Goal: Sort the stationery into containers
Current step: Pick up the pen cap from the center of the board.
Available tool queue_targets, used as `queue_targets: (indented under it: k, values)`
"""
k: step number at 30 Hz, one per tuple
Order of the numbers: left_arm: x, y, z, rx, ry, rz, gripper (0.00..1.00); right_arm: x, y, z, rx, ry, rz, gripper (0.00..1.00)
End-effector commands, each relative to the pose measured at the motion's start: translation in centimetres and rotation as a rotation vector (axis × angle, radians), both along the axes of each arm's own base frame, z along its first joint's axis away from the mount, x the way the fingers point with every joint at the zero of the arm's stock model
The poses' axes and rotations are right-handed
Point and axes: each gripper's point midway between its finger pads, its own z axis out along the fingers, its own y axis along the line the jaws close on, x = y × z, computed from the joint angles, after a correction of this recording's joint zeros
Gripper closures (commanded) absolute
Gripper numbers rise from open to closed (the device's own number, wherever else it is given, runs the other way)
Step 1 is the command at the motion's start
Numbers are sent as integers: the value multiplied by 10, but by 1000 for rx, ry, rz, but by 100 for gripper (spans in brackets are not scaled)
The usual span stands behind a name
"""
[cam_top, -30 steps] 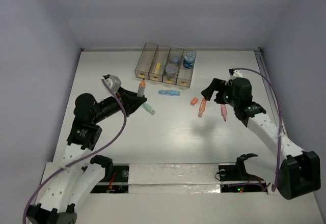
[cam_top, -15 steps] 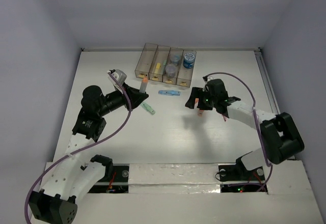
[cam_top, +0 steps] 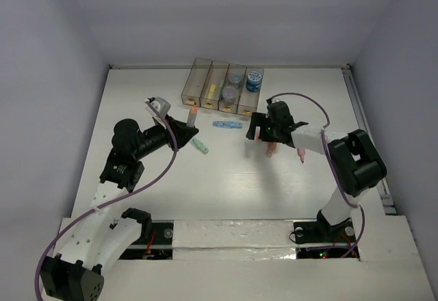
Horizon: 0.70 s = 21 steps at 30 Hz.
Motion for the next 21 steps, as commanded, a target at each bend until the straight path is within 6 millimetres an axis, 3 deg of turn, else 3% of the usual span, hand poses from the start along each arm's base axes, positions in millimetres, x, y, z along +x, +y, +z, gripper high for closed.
queue_targets:
  k: [1,6,9,12,17,21]
  values:
    - [-1,-1,18,-14,-86,-9,100,29,7,12,0,-81,-9,9]
    - [-2,-1,20,-14,-95,-11,100,42,12,6,-41,-95,42,14]
    - [-1,-1,19,-14,-92,-11,100,38,32,9,-35,-98,157,15]
    - [-1,-2,19,-16,-85,-17,100,23,46,-2,-64,-73,249,15]
    - [-2,-2,20,-19,-86,-16,100,2,75,-7,-46,-49,385,24]
    - [-3,-2,20,-23,-84,-18,100,2,73,-2,-84,-72,395,22]
